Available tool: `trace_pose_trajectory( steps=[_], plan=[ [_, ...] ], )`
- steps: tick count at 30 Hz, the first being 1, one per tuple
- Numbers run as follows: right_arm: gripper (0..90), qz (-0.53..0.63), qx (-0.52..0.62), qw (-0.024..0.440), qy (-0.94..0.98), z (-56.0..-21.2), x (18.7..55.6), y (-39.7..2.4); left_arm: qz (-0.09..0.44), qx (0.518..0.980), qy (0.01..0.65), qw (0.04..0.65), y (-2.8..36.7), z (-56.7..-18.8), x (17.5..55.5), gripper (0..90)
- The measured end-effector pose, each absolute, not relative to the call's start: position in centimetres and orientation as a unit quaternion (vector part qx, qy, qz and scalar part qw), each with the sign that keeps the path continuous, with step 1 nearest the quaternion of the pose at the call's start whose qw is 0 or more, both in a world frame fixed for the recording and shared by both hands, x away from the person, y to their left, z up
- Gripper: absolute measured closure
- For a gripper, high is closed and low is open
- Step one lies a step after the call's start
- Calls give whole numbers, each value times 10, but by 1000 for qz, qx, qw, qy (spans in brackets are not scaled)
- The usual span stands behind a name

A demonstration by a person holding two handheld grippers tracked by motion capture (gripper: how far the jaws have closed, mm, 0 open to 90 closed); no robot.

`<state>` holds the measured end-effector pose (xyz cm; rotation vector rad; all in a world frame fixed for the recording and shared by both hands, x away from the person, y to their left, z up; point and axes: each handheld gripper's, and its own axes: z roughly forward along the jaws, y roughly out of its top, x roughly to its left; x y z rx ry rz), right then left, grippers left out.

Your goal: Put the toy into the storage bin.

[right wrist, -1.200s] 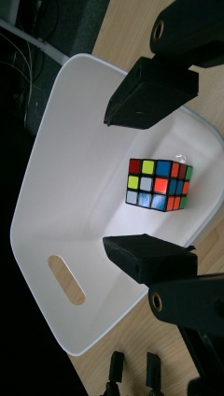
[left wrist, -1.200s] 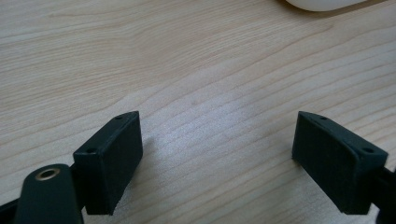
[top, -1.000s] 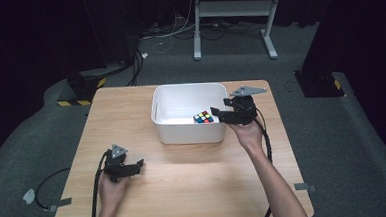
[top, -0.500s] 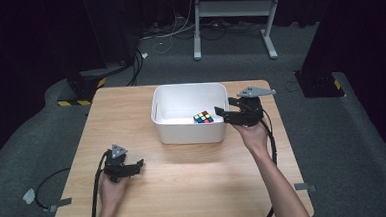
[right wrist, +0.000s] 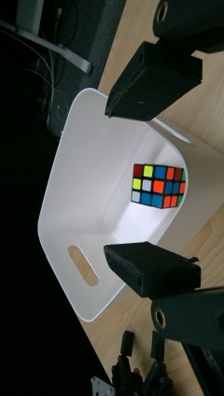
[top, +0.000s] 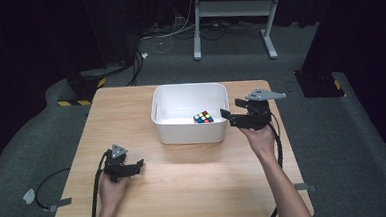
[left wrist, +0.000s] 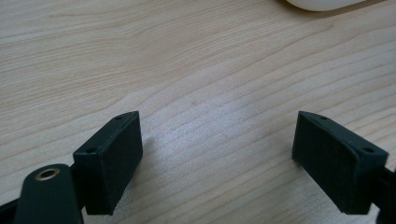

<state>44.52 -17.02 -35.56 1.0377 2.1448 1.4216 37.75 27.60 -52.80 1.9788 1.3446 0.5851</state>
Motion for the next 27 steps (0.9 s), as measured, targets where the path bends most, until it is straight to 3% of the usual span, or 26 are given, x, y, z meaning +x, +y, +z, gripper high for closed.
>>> trace_pose_trajectory(
  steps=[27],
  plan=[
    [285, 512, 373, 198, 748, -355, 422, -199, 223, 758, 515, 333, 276, -528, 378, 163]
  ],
)
